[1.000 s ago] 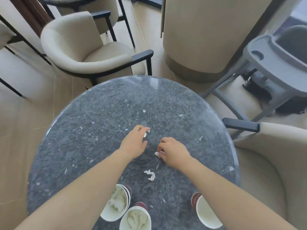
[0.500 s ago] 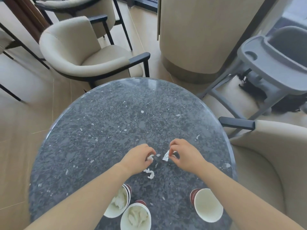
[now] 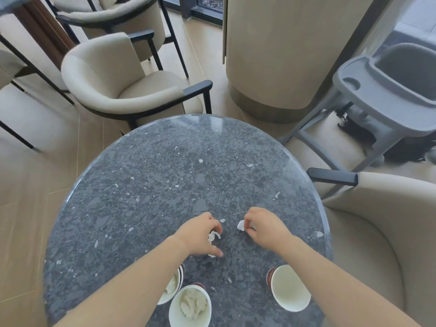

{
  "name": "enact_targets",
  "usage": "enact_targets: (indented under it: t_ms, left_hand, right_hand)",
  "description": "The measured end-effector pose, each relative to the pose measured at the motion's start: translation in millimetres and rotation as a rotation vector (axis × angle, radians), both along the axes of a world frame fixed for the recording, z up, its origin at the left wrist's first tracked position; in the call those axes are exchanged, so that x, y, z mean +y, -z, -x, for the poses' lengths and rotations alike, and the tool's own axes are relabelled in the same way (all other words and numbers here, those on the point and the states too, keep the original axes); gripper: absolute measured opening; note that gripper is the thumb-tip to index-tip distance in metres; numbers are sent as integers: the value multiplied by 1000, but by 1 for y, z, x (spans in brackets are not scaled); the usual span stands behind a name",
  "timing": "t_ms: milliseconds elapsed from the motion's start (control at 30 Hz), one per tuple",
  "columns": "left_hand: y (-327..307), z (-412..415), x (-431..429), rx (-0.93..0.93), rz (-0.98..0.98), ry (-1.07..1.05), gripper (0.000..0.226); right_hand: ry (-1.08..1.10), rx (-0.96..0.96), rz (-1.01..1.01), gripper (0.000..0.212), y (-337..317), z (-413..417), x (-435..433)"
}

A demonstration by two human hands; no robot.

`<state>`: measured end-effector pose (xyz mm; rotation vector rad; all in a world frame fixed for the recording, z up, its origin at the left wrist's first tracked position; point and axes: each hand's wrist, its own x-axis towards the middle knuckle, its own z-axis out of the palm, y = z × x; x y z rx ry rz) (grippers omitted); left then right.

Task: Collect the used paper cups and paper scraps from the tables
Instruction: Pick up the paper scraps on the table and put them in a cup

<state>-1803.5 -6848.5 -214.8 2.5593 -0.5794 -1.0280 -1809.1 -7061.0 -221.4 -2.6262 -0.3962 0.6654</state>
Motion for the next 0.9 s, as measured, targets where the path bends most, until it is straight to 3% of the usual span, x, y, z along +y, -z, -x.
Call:
enact_targets:
  t_ms: [200, 400, 500, 900]
  left_hand:
    - [0, 2, 1, -16, -44, 67, 35]
    - [-2, 6, 3, -63, -23, -12, 24]
    - [-12, 6, 9, -120, 33, -78, 19]
    - [-85, 73, 52, -290, 376, -289, 15]
  right_hand:
    - [84, -36, -76, 7, -6, 2, 4]
    - [150, -32, -174, 22, -14, 11, 12]
    - [146, -60, -187, 9, -21, 19, 17]
    - [223, -180, -384, 3, -67, 104, 78]
